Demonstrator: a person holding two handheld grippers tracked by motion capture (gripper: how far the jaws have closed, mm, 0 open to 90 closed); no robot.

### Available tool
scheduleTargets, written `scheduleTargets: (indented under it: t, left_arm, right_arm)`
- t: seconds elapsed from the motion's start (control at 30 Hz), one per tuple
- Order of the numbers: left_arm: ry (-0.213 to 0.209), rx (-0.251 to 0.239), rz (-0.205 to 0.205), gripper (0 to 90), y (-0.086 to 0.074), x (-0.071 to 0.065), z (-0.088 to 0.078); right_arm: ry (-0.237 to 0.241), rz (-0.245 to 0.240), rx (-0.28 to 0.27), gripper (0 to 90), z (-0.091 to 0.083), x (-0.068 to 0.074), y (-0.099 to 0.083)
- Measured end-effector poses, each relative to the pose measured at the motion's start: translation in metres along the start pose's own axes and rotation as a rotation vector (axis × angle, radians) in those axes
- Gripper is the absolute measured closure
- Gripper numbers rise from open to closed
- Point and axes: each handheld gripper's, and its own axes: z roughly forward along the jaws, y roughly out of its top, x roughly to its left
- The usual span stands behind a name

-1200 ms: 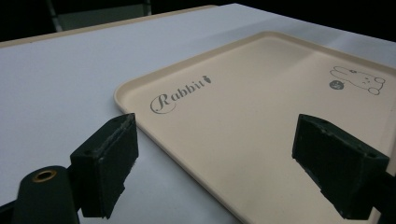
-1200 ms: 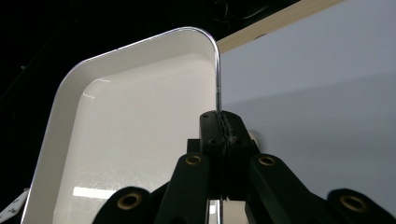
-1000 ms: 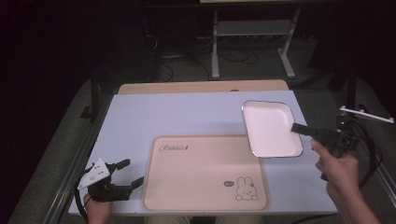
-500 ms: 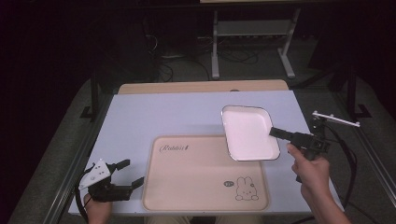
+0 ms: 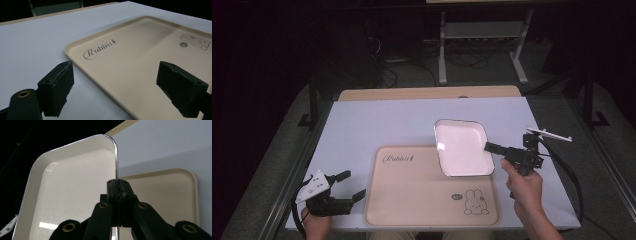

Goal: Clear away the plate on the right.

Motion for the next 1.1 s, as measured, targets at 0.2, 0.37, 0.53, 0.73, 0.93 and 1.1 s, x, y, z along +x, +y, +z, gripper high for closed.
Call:
scheduleTargets:
  t: [0.2, 0.37, 0.53, 0.73, 0.93, 1.1]
  left_arm:
    - [0.002, -0.004, 0.000, 14.0, 0.000, 0.000, 0.000]
    - [0.000, -0.003, 0.003, 14.0, 0.000, -0.001, 0.000]
    - [0.001, -0.003, 0.002, 14.0, 0.000, 0.000, 0.000]
    - [-0.001, -0.008, 0.001, 13.9, 0.001, 0.000, 0.000]
    - [0.001, -0.010, -0.001, 13.9, 0.001, 0.000, -0.001]
    - [-0.001, -0.012, -0.001, 14.0, 0.001, 0.000, -0.001]
  right_arm:
    - [-0.001, -0.006, 0.004, 88.3, 0.012, 0.002, -0.009]
    - [-0.008, 0.000, 0.017, 88.3, 0.026, 0.000, -0.019]
    - [-0.019, 0.011, 0.030, 88.3, 0.039, -0.002, -0.028]
    - [-0.045, 0.000, 0.049, 88.2, 0.052, -0.002, -0.040]
    - [-0.069, -0.001, 0.060, 88.2, 0.062, -0.004, -0.048]
    - [-0.114, -0.001, 0.070, 88.2, 0.069, -0.007, -0.055]
